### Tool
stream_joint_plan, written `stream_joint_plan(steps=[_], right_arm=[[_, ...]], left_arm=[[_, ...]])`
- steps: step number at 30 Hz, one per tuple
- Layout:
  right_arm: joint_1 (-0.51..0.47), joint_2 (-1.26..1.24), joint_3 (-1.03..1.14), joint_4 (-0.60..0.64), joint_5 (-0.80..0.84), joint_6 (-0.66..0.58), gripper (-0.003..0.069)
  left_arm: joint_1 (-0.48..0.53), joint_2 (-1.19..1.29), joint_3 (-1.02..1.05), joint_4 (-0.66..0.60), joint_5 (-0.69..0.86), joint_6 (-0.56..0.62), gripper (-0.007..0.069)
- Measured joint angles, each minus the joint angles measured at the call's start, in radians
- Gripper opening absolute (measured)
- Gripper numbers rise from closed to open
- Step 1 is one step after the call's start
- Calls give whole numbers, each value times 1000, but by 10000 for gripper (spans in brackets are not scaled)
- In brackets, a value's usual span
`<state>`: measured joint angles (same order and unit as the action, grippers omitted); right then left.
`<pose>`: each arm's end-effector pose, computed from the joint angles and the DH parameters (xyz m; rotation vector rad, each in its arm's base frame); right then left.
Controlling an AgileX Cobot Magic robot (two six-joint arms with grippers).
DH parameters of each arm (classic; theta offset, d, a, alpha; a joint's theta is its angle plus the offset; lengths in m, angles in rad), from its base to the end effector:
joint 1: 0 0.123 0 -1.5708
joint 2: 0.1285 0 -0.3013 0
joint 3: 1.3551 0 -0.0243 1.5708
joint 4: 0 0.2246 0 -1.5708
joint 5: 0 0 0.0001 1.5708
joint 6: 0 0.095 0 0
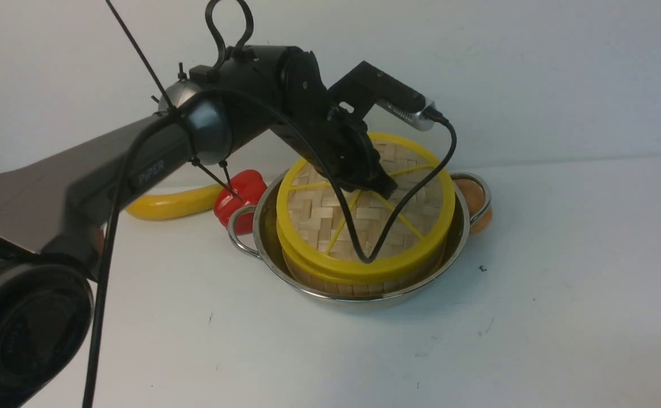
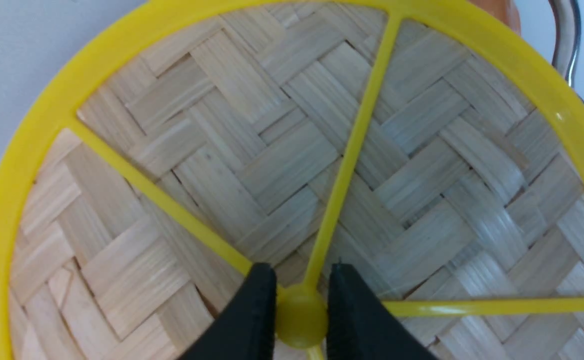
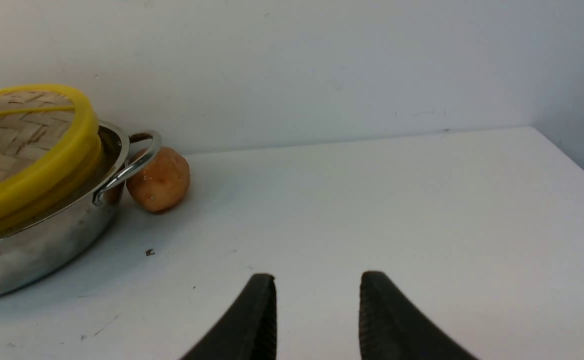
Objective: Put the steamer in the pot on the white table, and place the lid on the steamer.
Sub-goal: 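Place the yellow bamboo steamer lid onto the steamer in the pot with the left gripper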
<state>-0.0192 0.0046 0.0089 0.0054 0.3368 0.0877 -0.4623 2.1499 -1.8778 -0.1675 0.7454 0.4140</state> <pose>0.0153 -0.0001 0.1790 0.1014 1.8314 0.0533 0.4230 -0.2228 0.2592 0.9622 2.3055 -0.2131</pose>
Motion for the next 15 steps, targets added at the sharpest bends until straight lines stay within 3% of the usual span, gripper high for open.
stream_joint_plan(steps=[15], right_arm=[[0, 0, 0, 0, 0, 0, 248]], left_arm=[[1, 23, -1, 14, -28, -28, 122]])
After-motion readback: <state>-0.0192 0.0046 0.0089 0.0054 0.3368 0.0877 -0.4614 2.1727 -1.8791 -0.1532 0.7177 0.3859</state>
